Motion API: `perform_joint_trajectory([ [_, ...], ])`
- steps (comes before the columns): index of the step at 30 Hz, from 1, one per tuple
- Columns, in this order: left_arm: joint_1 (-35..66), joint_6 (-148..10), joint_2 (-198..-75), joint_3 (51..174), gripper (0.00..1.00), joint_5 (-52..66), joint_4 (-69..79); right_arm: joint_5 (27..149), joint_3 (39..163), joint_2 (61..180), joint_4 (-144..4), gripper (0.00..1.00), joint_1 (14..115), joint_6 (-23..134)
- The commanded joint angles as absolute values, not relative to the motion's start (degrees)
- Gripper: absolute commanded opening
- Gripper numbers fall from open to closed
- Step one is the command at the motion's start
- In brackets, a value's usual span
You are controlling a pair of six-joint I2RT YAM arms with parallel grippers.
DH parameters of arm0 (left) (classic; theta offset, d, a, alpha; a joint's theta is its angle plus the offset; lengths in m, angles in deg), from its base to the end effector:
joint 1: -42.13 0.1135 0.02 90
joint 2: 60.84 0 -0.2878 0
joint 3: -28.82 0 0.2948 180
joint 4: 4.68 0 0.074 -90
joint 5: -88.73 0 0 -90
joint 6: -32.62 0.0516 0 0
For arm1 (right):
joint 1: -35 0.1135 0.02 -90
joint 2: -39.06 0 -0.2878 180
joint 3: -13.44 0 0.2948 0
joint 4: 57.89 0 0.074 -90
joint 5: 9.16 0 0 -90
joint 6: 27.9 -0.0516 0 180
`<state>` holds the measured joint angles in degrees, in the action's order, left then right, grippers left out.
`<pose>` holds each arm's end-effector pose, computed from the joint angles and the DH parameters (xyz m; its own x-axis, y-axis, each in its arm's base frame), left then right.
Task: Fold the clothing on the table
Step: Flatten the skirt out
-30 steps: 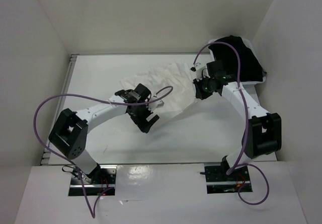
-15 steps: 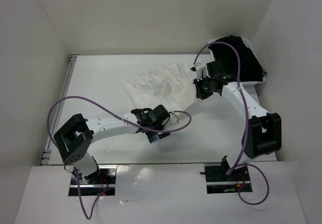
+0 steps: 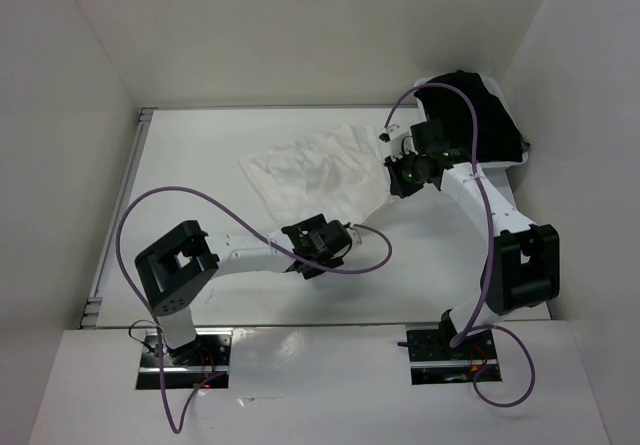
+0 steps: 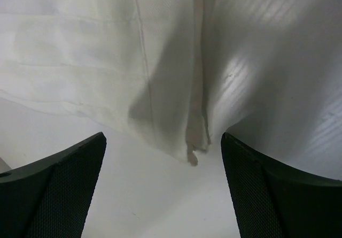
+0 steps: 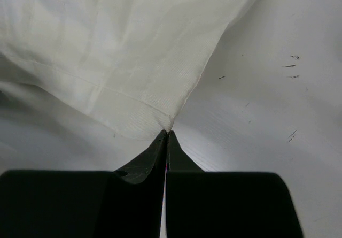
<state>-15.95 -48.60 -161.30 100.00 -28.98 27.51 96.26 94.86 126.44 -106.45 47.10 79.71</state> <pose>0.2247 -0.3154 0.1472 -0.3623 0.8372 -0.4097 0.6975 0.5351 0.4766 0.3607 0.0914 0.2696 -0.6521 -0.4381 -0.6187 -0.5773 0.8159 0.0308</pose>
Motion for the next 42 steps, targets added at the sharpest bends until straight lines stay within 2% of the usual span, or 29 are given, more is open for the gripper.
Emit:
perform_joint_trajectory([
  [1,-16.8,-50.0,-166.6,99.2,0.94,-29.8,26.1,96.0,95.3,125.1,-105.0,0.00,46.6,79.3],
  [5,-16.8,-50.0,-168.0,99.2,0.86,-29.3,26.1,95.5,95.3,124.1,-105.0,0.00,46.6,79.3],
  [6,-16.8,-50.0,-168.0,98.7,0.83,-29.3,26.1,95.5,95.3,124.1,-105.0,0.00,46.6,79.3],
  [7,-16.8,-50.0,-168.0,98.7,0.76,-29.3,26.7,95.5,95.3,124.1,-105.0,0.00,46.6,79.3],
  [10,-16.8,-50.0,-168.0,98.7,0.70,-28.8,27.2,95.5,94.8,124.1,-105.0,0.00,46.6,79.3],
  [14,-16.8,-50.0,-168.0,98.1,0.54,-27.7,28.4,95.5,94.8,124.1,-105.0,0.00,46.6,79.3],
  [15,-16.8,-50.0,-168.5,98.1,0.47,-27.2,28.4,95.5,94.8,124.1,-105.0,0.00,46.6,79.3],
  [21,-16.8,-50.0,-170.3,98.1,0.27,-24.5,31.0,95.5,94.8,123.5,-105.0,0.00,46.6,79.3],
  [22,-16.8,-49.5,-170.3,98.1,0.19,-24.5,31.0,95.5,94.8,123.5,-105.0,0.00,46.6,79.3],
  [25,-16.2,-49.5,-170.3,97.6,0.05,-25.6,31.0,95.5,94.3,123.0,-104.4,0.00,46.6,79.3],
  [29,-13.1,-50.0,-167.6,98.2,0.00,-25.6,31.5,95.5,93.7,123.0,-104.4,0.00,46.6,79.3],
  [32,-9.4,-50.0,-164.0,100.1,0.00,-26.1,32.0,95.5,93.7,122.5,-104.4,0.00,46.6,79.3],
  [36,-2.5,-48.9,-159.2,106.6,0.00,-26.8,34.6,94.9,94.9,121.9,-104.4,0.00,46.6,78.7],
  [42,1.2,-47.0,-154.1,115.6,0.00,-24.7,38.4,96.0,102.1,120.9,-107.1,0.00,46.6,78.1],
])
